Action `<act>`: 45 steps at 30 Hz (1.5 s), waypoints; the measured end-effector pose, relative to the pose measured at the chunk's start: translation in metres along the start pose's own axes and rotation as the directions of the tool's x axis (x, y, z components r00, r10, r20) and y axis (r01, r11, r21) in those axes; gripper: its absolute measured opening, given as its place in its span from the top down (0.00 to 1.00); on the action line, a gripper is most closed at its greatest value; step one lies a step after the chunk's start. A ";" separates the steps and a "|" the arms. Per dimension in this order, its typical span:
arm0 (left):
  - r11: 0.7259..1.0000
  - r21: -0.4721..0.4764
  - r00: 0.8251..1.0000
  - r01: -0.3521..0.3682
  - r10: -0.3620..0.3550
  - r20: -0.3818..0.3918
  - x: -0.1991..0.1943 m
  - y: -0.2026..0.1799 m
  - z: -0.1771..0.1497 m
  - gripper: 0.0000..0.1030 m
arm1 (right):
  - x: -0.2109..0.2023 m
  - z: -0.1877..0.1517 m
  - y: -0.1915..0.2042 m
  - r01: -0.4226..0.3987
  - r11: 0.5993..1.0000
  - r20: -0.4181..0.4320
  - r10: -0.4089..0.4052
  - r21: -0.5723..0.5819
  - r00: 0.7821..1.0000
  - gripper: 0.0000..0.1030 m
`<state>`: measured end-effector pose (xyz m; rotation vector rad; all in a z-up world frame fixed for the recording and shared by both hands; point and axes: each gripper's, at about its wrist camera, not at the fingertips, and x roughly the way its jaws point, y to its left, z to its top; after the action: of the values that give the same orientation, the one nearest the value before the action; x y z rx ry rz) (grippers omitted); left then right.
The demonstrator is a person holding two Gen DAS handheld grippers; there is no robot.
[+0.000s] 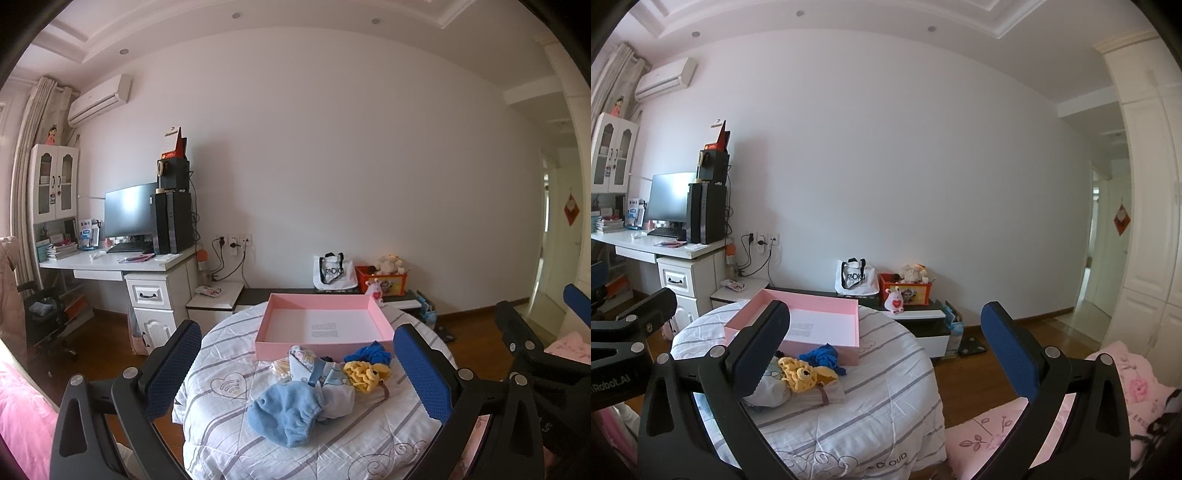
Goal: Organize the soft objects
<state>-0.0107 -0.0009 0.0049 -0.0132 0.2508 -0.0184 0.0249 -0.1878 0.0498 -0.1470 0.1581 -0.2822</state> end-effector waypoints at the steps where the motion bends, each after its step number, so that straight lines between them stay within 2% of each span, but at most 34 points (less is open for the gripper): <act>1: 1.000 0.000 1.000 0.000 0.000 0.001 0.000 0.000 0.000 0.00 | -0.001 0.000 0.001 0.001 1.000 -0.001 -0.001 0.000 1.000 0.00; 45: 1.000 0.001 1.000 -0.006 0.006 0.000 0.001 -0.002 0.000 0.00 | -0.001 0.002 0.001 -0.002 1.000 -0.002 0.002 -0.002 1.000 0.00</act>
<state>-0.0098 -0.0025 0.0048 -0.0114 0.2508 -0.0130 0.0246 -0.1863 0.0517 -0.1485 0.1605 -0.2805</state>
